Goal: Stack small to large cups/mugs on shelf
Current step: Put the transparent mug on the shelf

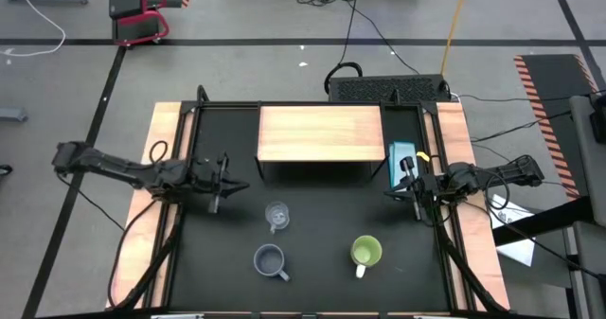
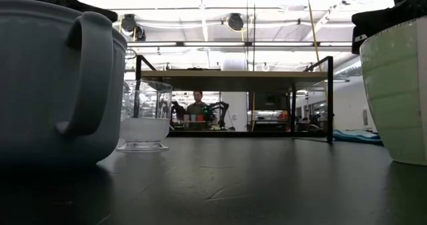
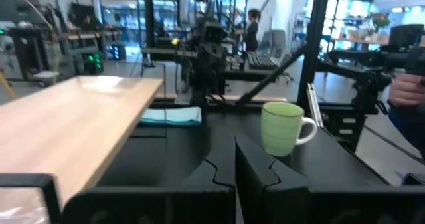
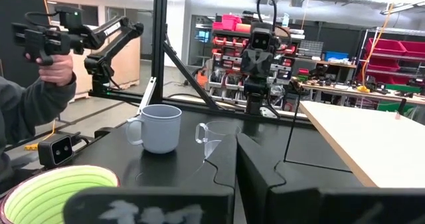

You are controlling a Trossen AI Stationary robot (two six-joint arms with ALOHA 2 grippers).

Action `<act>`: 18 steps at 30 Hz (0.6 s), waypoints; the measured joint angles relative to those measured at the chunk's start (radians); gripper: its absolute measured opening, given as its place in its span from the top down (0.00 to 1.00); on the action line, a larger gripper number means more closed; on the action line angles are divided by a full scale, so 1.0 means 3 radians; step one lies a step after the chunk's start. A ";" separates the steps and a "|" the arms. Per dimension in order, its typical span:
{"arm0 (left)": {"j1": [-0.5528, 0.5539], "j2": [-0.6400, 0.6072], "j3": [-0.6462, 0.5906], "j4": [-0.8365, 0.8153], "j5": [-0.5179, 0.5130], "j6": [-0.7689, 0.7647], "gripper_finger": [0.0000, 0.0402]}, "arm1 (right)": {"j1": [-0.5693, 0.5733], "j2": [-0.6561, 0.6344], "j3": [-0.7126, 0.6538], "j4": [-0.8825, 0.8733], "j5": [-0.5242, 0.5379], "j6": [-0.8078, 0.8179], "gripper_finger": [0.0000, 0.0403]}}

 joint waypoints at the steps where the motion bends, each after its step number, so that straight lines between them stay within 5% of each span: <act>1: -0.0006 0.0070 0.0043 -0.0001 0.0005 -0.0009 1.00 | -0.0001 0.0000 -0.0001 0.0000 0.0000 0.0000 1.00; 18: -0.0276 0.1041 0.0550 0.0169 -0.0003 0.0233 1.00 | 0.0000 0.0000 -0.0008 -0.0001 0.0000 0.0008 1.00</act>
